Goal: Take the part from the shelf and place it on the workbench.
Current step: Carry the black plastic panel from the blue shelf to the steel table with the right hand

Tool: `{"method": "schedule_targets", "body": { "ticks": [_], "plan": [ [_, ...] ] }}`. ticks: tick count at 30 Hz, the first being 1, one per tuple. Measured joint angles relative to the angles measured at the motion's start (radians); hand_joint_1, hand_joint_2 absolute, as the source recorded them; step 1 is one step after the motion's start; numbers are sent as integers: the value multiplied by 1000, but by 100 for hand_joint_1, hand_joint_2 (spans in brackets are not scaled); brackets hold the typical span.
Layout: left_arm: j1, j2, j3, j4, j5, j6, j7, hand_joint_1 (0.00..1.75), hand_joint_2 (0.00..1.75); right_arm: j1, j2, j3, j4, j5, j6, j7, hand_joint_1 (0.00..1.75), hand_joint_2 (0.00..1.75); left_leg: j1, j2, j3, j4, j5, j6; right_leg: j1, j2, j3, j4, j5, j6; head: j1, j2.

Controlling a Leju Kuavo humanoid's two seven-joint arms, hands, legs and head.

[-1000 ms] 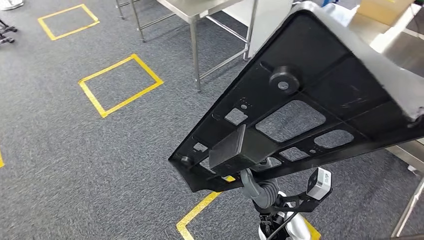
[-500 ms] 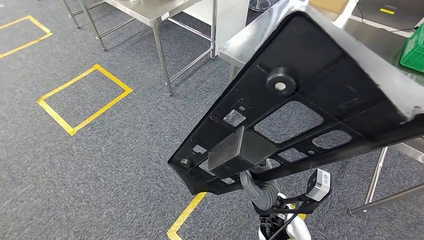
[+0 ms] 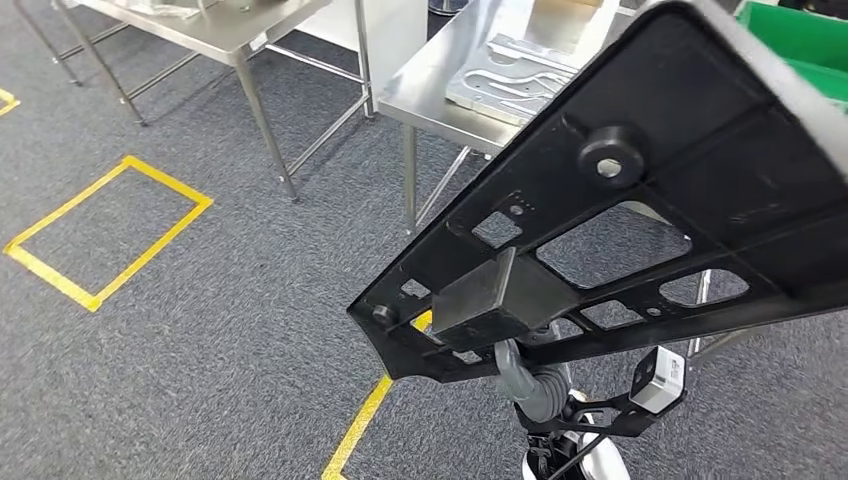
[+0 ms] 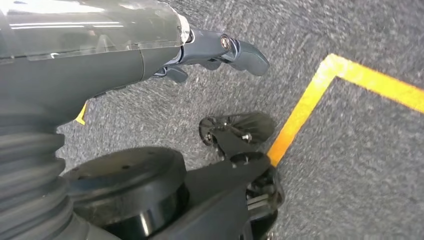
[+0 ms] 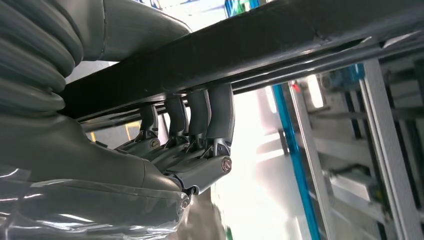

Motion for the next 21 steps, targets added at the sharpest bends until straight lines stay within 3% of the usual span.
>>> {"method": "schedule_targets", "body": {
  "ticks": [2,4,6,7,8,9,11,13,15,17,19,21],
  "plan": [
    [-5,3,-3,0,-1,0,-1,0,175,4,4,-5,-8,3,-7,-1,175,175,2,-31,-10,33,-28,-11,-9,20,4,-9,8,-10,-1,0],
    [-4,7,-6,0,-1,0,-5,0,175,5,10,-7,-12,3,-8,-1,175,175,7,-84,-58,147,-91,-18,-13,41,4,-12,12,-16,-3,0],
    [0,10,-8,0,0,0,-12,0,175,5,14,-8,-13,3,-8,0,175,175,10,-103,-116,270,-136,-22,-13,67,2,-10,13,-18,-3,0],
    [0,11,-8,0,1,0,-16,0,175,5,14,-9,-13,3,-7,1,175,175,11,-105,-126,288,-131,-23,-13,81,1,-8,13,-18,-4,0],
    [0,11,-8,0,1,0,-19,0,175,5,14,-9,-13,3,-7,1,175,175,12,-107,-117,263,-105,-24,-13,94,2,-6,12,-17,-4,0],
    [-2,12,-8,0,1,0,-22,0,175,4,15,-10,-12,3,-6,1,175,175,15,-113,-92,205,-66,-24,-13,107,3,-3,11,-15,-4,0],
    [-6,13,-8,0,2,0,-26,0,175,3,18,-10,-12,3,-5,1,175,175,20,-151,-36,76,-9,-22,-13,128,-1,7,7,-7,-3,0],
    [-8,14,-9,0,2,0,-27,0,175,-1,21,-10,-12,3,-4,1,175,175,22,-184,-15,21,2,-16,-15,149,-12,15,7,5,-3,0],
    [-9,14,-11,0,2,0,-28,0,175,-3,23,-13,-12,3,-4,1,175,175,20,-174,-14,16,4,-2,-19,168,-21,14,12,20,-3,0],
    [-10,14,-13,1,5,0,-27,0,175,-4,23,-16,-12,3,-4,1,175,175,21,-151,-12,8,10,12,-18,143,-34,36,-2,30,0,0],
    [-11,15,-13,1,8,2,-27,0,175,-7,24,-17,-12,3,-4,1,175,175,20,-127,-11,2,14,21,-18,86,-78,128,-54,38,5,0],
    [-7,17,-13,1,10,4,-25,0,175,-8,24,-17,-12,3,-4,1,175,175,17,-100,-12,2,12,25,-21,56,-136,245,-103,44,7,0]
  ]
}}
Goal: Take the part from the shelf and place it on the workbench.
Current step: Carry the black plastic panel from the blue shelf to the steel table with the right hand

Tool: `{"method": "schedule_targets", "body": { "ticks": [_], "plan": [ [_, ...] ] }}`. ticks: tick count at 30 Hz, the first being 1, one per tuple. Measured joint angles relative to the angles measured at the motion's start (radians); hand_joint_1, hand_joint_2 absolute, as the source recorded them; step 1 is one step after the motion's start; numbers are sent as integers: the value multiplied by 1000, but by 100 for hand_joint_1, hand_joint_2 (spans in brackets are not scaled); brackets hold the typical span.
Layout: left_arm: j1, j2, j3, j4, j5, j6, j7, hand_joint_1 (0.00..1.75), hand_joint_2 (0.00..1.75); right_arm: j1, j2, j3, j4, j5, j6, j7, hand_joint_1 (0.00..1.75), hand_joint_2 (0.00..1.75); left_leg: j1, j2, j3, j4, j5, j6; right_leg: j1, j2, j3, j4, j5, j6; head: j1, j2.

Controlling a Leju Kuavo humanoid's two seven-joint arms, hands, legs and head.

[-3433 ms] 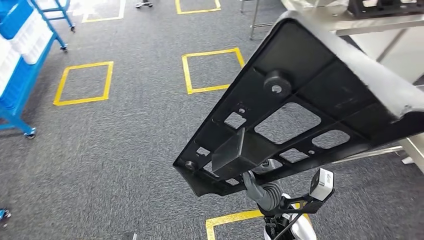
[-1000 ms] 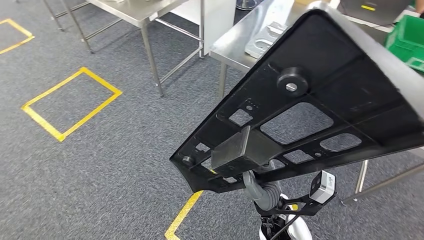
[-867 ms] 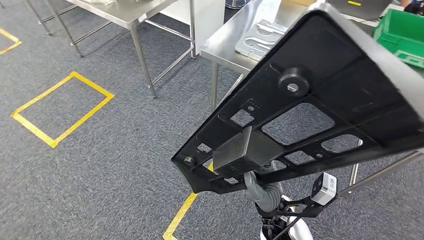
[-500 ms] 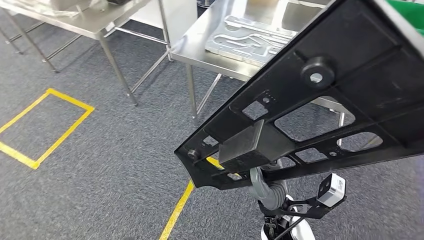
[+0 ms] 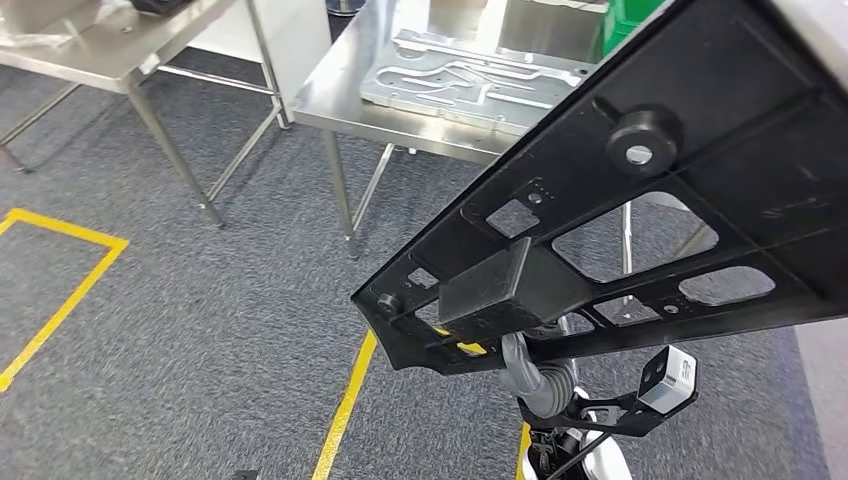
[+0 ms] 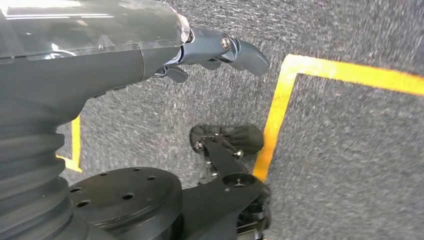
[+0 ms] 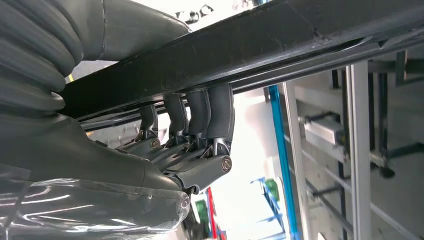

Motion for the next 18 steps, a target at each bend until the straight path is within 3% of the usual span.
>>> {"method": "schedule_targets", "body": {
  "ticks": [2,4,6,7,9,10,12,13,15,16,17,18],
  "plan": [
    [3,1,0,0,0,2,1,0,175,1,0,-2,1,1,0,1,175,175,-2,26,1,0,-3,1,0,-9,-8,17,13,-1,0,0],
    [2,1,-1,0,0,2,2,0,175,1,0,-5,0,2,0,2,175,175,-4,48,6,0,-6,-1,5,-31,56,-99,74,-11,0,0],
    [0,1,-1,0,0,3,2,0,175,-1,1,-6,-1,3,0,2,175,175,-10,67,10,1,-12,-9,16,-63,114,-210,109,-25,0,0],
    [0,1,-1,0,0,3,2,0,175,-1,2,-6,-1,4,0,2,175,175,-12,75,12,2,-14,-13,21,-70,125,-234,112,-30,0,0],
    [-1,1,-1,0,0,3,2,0,175,0,3,-8,-2,4,0,3,175,175,-14,93,17,-1,-17,-23,22,-51,123,-241,113,-37,-1,0],
    [-3,1,-1,0,0,3,2,0,175,0,3,-8,-2,5,0,3,175,175,-14,87,19,2,-22,-28,19,-40,126,-245,116,-41,-1,0],
    [-6,2,-2,0,0,3,2,0,175,0,5,-9,-3,5,0,3,175,175,-10,45,1,49,-55,-39,11,-23,131,-255,122,-50,-1,0],
    [-5,3,-2,0,0,3,2,0,175,0,7,-10,-3,5,0,3,175,175,-7,18,-24,104,-85,-43,9,-14,132,-256,123,-53,-2,0],
    [1,4,-3,0,0,3,2,0,175,2,9,-10,-3,6,-1,3,175,175,-5,-4,-90,236,-139,-48,9,8,132,-255,123,-57,-2,0],
    [3,4,-3,0,0,3,2,0,175,4,9,-10,-3,6,-1,3,175,175,-4,-5,-111,274,-144,-50,9,20,132,-254,123,-57,-2,0],
    [5,4,-3,0,0,3,3,0,175,6,9,-10,-3,6,-1,3,175,175,-2,-6,-115,275,-129,-52,8,33,132,-252,122,-56,-2,0],
    [6,4,-3,0,0,3,3,0,175,8,9,-10,-3,6,-1,3,175,175,0,-10,-100,236,-96,-53,7,47,133,-249,121,-54,-2,0]
  ]
}}
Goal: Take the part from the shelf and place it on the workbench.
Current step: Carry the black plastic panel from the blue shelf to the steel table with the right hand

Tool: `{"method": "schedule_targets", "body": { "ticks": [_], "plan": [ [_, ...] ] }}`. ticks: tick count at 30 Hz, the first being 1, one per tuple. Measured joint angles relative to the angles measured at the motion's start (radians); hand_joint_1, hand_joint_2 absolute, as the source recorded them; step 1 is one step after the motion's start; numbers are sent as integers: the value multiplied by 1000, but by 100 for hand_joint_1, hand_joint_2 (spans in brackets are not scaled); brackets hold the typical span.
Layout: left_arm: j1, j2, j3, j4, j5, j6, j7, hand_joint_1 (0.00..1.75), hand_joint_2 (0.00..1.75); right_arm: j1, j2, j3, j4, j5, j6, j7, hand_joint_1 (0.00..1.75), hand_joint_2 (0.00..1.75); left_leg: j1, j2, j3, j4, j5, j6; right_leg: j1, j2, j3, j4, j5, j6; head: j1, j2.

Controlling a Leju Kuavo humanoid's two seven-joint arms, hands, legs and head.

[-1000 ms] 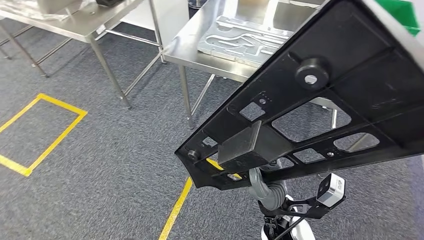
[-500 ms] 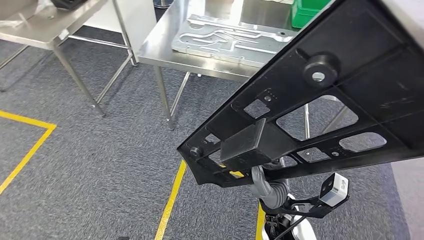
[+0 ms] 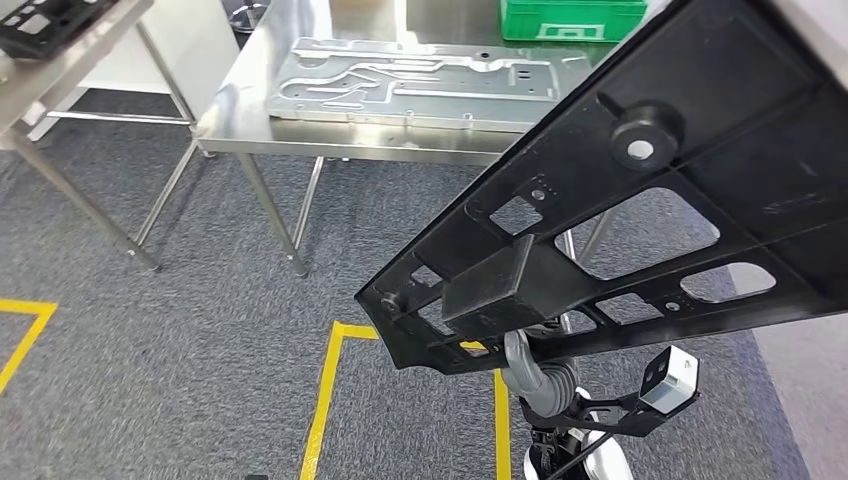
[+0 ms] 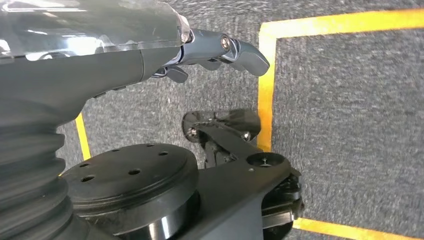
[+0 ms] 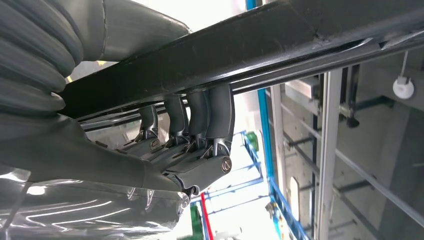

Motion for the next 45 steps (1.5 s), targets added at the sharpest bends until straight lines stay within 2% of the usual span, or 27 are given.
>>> {"method": "schedule_targets", "body": {
  "ticks": [2,4,6,9,10,11,13,14,15,16,18,20,22,25,28,29,30,31,33,34,36,38,40,41,43,44,45],
  "plan": [
    [0,1,0,0,0,0,0,0,175,1,0,0,0,1,0,0,175,175,6,-31,55,-130,67,-1,-1,25,-2,11,-6,8,0,0],
    [-1,1,0,0,0,0,1,0,175,1,1,0,-1,2,0,0,175,175,9,-63,89,-204,88,5,-2,46,-9,21,-9,19,0,0],
    [-1,1,0,0,0,0,1,0,175,2,1,0,-2,2,0,0,175,175,9,-68,92,-209,85,12,-3,55,-15,24,-9,24,0,0],
    [-1,1,0,0,0,0,1,0,175,2,2,0,-2,2,0,0,175,175,8,-64,91,-209,84,14,-4,57,-15,24,-8,26,0,0],
    [-2,1,0,0,0,0,1,0,175,2,2,-1,-2,2,-1,1,175,175,7,-57,92,-212,87,21,-6,61,-17,22,-7,32,0,0],
    [-2,1,0,0,1,0,0,0,175,2,2,-2,-2,5,-5,4,175,175,6,-44,92,-216,90,31,-6,36,-39,67,-32,39,2,0],
    [-2,0,0,0,3,0,-3,0,175,1,2,-4,0,12,-14,11,175,175,3,-14,92,-223,96,51,-8,-20,-106,204,-98,55,6,0],
    [-1,1,0,0,3,0,-4,0,175,0,2,-5,1,15,-18,14,175,175,1,-4,92,-224,96,55,-7,-51,-139,273,-127,57,9,0],
    [0,1,0,0,3,0,-4,0,175,1,2,-5,2,16,-19,15,175,175,0,2,92,-224,96,55,-7,-53,-144,283,-120,57,9,0],
    [0,1,0,0,3,-1,-4,0,175,1,2,-5,3,17,-19,15,175,175,0,5,93,-224,95,54,-7,-53,-127,251,-95,54,9,0],
    [-2,0,0,0,3,-1,-5,0,175,-1,2,-5,4,19,-19,13,175,175,-3,9,96,-224,94,52,-2,-58,-56,119,-34,41,9,0],
    [-4,-1,0,0,4,-1,-6,0,175,-3,2,-5,4,20,-19,12,175,175,-5,11,96,-224,92,46,6,-65,-10,27,-9,28,8,0],
    [-4,-1,0,0,3,0,-6,0,175,-5,2,-5,4,21,-19,10,175,175,-6,13,96,-227,93,35,11,-65,-7,12,-9,22,8,0],
    [-6,0,-1,0,3,0,-4,0,175,-6,2,-5,5,22,-19,4,175,175,-5,10,88,-201,70,19,2,-62,5,-9,0,8,7,0],
    [-4,1,-2,0,3,0,2,0,175,-8,4,-6,10,23,-20,-3,175,175,-3,4,10,-33,-13,11,1,-61,10,-15,1,-1,4,0],
    [-2,1,-3,0,3,1,3,0,175,-8,4,-6,12,23,-20,-4,175,175,-2,5,-17,18,-27,8,1,-59,10,-14,0,-2,4,0],
    [-1,1,-4,0,3,1,5,0,175,-7,4,-6,15,23,-21,-4,175,175,-1,5,-31,40,-24,5,1,-56,10,-13,-1,-2,4,0],
    [0,1,-5,0,3,2,6,0,175,-7,4,-6,18,24,-21,-4,175,175,0,5,-26,24,-3,4,1,-53,11,-11,-3,-1,4,0],
    [0,2,-7,0,3,2,9,0,175,-7,4,-6,20,24,-23,-4,175,175,4,4,27,-96,65,3,0,-48,13,-4,-10,5,4,0],
    [0,3,-7,0,2,3,10,0,175,-7,4,-6,21,24,-24,-5,175,175,4,2,54,-156,86,5,1,-46,11,3,-16,11,4,0],
    [-1,3,-7,0,2,3,14,0,175,-6,4,-6,20,25,-26,-6,175,175,1,-1,80,-214,94,18,3,-42,8,13,-22,23,4,0],
    [0,2,-8,0,2,2,16,0,175,-4,4,-6,20,26,-28,-6,175,175,-1,-1,83,-218,93,35,3,-41,7,21,-20,35,5,0],
    [-1,1,-8,0,3,2,17,0,175,-4,4,-5,20,26,-30,-6,175,175,1,0,92,-222,93,48,0,-44,-2,52,-33,47,6,0],
    [-1,1,-8,0,3,2,18,0,175,-4,4,-5,20,26,-31,-6,175,175,2,0,97,-223,93,53,-2,-47,-20,91,-54,52,6,0],
    [-2,1,-8,0,3,2,18,0,175,-2,4,-6,19,26,-33,-6,175,175,1,1,100,-223,89,58,-5,-50,-85,207,-108,58,7,0],
    [-1,1,-8,0,3,2,18,0,175,0,4,-6,19,26,-35,-6,175,175,0,1,101,-223,87,58,-6,-51,-118,259,-125,59,7,0],
    [0,1,-9,0,3,2,18,0,175,1,4,-6,19,26,-35,-6,175,175,0,1,104,-223,84,58,-6,-52,-139,285,-127,58,7,0]
  ]
}}
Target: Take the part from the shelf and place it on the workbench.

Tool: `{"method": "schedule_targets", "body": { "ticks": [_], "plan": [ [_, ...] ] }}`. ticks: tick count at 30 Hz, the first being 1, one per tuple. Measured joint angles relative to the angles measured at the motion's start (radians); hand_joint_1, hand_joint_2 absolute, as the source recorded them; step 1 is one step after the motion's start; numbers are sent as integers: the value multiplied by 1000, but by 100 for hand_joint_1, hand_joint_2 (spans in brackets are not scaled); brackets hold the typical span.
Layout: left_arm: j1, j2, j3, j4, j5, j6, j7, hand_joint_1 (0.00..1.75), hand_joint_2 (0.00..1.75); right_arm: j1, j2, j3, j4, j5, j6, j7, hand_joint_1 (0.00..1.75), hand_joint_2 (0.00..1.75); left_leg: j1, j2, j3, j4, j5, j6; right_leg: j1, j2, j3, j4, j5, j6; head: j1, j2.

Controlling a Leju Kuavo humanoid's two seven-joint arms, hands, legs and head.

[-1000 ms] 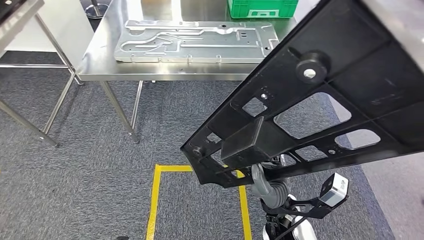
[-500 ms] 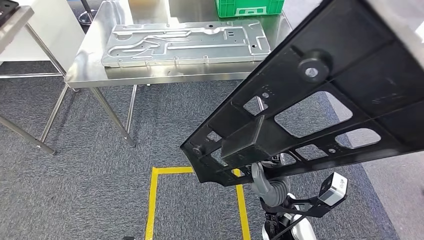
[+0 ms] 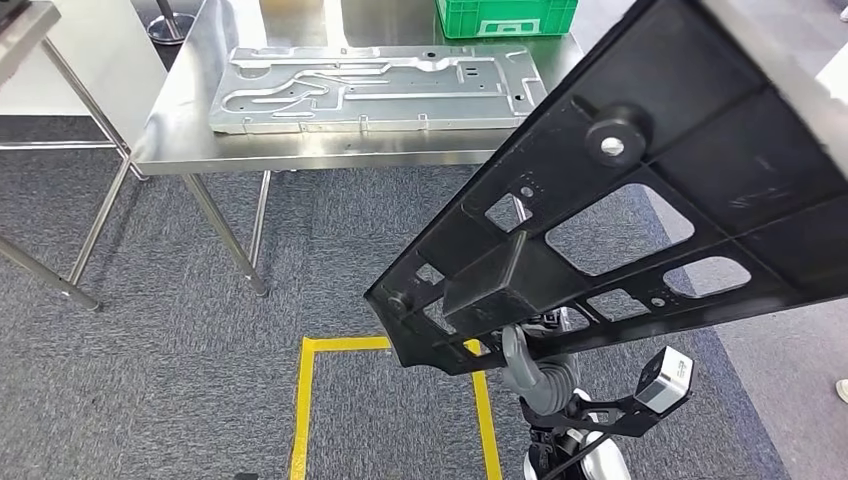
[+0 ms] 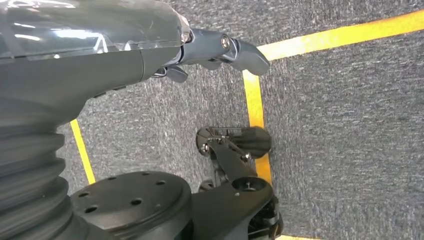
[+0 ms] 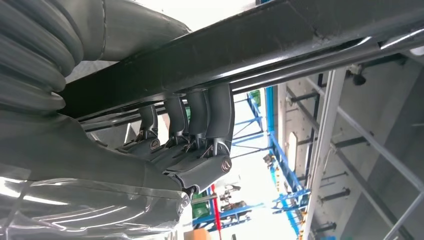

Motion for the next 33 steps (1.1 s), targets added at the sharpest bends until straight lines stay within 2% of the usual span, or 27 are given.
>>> {"method": "schedule_targets", "body": {
  "ticks": [1,2,3,4,5,6,7,10,11,12,14,15,16,17,19,20,21,23,25,27,28,30,31,32,33],
  "plan": [
    [0,0,0,0,0,0,0,0,175,1,0,0,0,0,0,0,175,175,0,0,4,0,-4,-1,0,-1,-5,-6,16,-2,0,0],
    [1,0,-1,0,0,0,0,0,175,2,0,0,-1,0,-1,0,175,175,0,0,10,0,-8,-3,0,-1,10,-51,50,-5,0,0],
    [0,-1,-2,0,-1,0,0,0,175,2,0,0,-2,0,-1,0,175,175,0,-1,18,0,-14,-5,2,-2,37,-118,92,-11,0,0],
    [0,-1,-3,0,-1,-1,0,0,175,2,0,0,-3,0,-1,0,175,175,-1,-1,25,-1,-19,-9,6,-5,62,-178,118,-17,0,0],
    [-1,-2,-4,0,-1,-1,0,0,175,2,0,0,-5,0,-1,0,175,175,-1,0,29,-2,-23,-13,10,-7,81,-227,128,-24,0,0],
    [-1,-3,-5,0,-1,-1,0,0,175,3,0,0,-7,0,-1,0,175,175,-1,1,32,-4,-26,-19,15,-9,91,-253,131,-32,1,0],
    [0,-3,-6,0,-1,-1,0,0,175,4,0,0,-8,0,-1,0,175,175,-2,2,36,-4,-26,-26,19,-10,92,-258,124,-39,1,0],
    [-2,-3,-7,0,0,-1,0,0,175,8,0,-1,-10,0,-1,0,175,175,-3,3,46,14,-34,-43,13,-7,117,-274,133,-56,0,0],
    [-3,-3,-7,0,0,-1,0,0,175,7,1,-1,-10,0,-1,0,175,175,-2,3,33,45,-48,-44,11,-6,128,-278,131,-62,-1,0],
    [-4,-3,-7,0,0,-1,0,0,175,7,1,-1,-10,0,0,0,175,175,-1,2,7,94,-71,-46,10,-7,136,-282,128,-66,-2,0],
    [-3,-3,-7,0,0,-1,1,0,175,9,1,-2,-10,0,0,0,175,175,-1,1,-71,218,-122,-52,12,-5,144,-282,119,-74,-5,0],
    [-1,-3,-8,0,0,-1,1,0,175,10,1,-2,-9,0,0,1,175,175,-1,1,-105,260,-132,-56,14,-3,148,-281,115,-76,-5,0],
    [1,-3,-8,0,0,-1,1,0,175,11,1,-2,-9,0,-1,1,175,175,-1,1,-124,269,-123,-58,15,0,152,-280,110,-76,-5,0],
    [2,-3,-8,0,0,-1,1,0,175,12,1,-2,-9,0,0,1,175,175,-1,1,-125,242,-91,-57,16,3,159,-279,104,-75,-5,0],
    [3,-2,-8,0,0,-1,1,0,175,12,1,-2,-9,0,0,1,175,175,-2,1,-86,113,4,-50,17,6,176,-277,90,-71,-4,0],
    [3,-2,-8,0,0,0,1,0,175,12,1,-2,-9,0,0,0,175,175,-5,1,-70,56,27,-46,18,7,182,-275,84,-68,-4,0],
    [2,-2,-8,0,0,0,1,0,175,12,1,-2,-9,0,0,0,175,175,-8,0,-59,22,37,-41,18,7,183,-274,80,-64,-4,0],
    [2,-2,-8,0,0,0,2,0,175,13,1,-2,-8,0,0,0,175,175,-13,1,-59,10,34,-31,19,8,182,-272,73,-54,-6,0],
    [3,-3,-8,0,0,0,2,0,175,13,1,-3,-9,0,0,-1,175,175,-8,0,-52,4,49,-22,20,7,186,-271,64,-42,-7,0],
    [0,-4,-9,0,1,1,2,0,175,13,0,-5,-10,0,1,-3,175,175,-2,1,-42,-4,48,-14,18,4,169,-228,39,-29,-6,0],
    [-1,-4,-9,0,1,1,2,0,175,13,0,-6,-10,0,2,-4,175,175,-1,1,-39,-6,46,-11,14,3,141,-175,16,-22,-5,0],
    [-2,-3,-9,0,3,1,2,0,175,16,-1,-8,-9,0,2,-7,175,175,0,1,-34,-6,39,-7,5,1,59,-43,-27,-13,-5,0],
    [-1,-4,-9,0,4,1,2,0,175,17,-1,-9,-9,0,3,-8,175,175,0,1,-31,-6,36,-7,1,0,24,3,-31,-9,-5,0],
    [-1,-4,-9,0,5,1,2,0,175,18,-1,-10,-9,-1,3,-10,175,175,1,1,-26,-6,31,-9,-3,-1,7,11,-14,-6,-5,0],
    [0,-4,-9,0,6,1,2,0,175,18,-2,-11,-9,0,3,-10,175,175,3,0,-18,-6,25,-12,-6,-2,10,-18,22,-3,-5,0]
  ]
}}
